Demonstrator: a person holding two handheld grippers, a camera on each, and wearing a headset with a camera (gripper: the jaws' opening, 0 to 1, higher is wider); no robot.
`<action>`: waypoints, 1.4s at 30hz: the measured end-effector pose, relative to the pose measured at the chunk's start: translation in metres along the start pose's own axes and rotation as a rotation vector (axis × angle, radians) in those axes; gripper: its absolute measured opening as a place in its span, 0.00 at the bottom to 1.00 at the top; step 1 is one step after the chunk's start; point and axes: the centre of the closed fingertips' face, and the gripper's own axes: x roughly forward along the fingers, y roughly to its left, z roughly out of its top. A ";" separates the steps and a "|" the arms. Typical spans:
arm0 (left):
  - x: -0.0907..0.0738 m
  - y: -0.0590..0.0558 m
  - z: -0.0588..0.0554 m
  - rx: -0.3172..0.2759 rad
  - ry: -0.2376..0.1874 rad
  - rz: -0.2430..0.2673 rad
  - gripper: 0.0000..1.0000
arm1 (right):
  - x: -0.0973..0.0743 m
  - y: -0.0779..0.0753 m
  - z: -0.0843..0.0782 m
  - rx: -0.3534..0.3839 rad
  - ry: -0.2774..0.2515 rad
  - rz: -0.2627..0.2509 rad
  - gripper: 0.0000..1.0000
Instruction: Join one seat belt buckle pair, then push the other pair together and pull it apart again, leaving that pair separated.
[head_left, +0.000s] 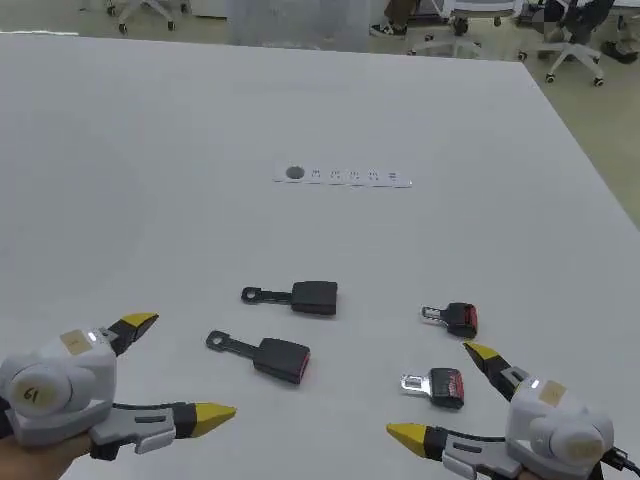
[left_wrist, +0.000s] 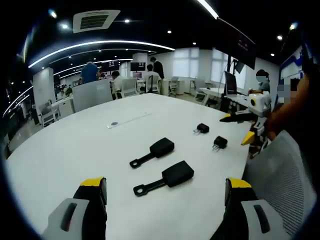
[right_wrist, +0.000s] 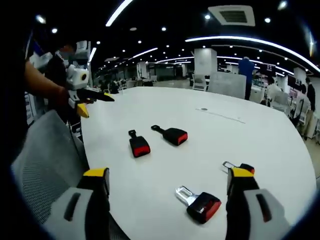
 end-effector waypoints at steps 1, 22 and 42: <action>0.000 0.000 0.000 -0.002 0.000 0.000 1.00 | 0.000 0.000 0.000 -0.002 0.000 0.000 0.99; 0.000 -0.003 0.000 0.000 -0.001 0.001 1.00 | -0.004 -0.001 -0.003 0.001 0.003 -0.002 0.99; 0.003 -0.004 -0.001 -0.009 0.002 0.005 1.00 | -0.005 -0.003 -0.006 0.007 0.009 0.002 0.98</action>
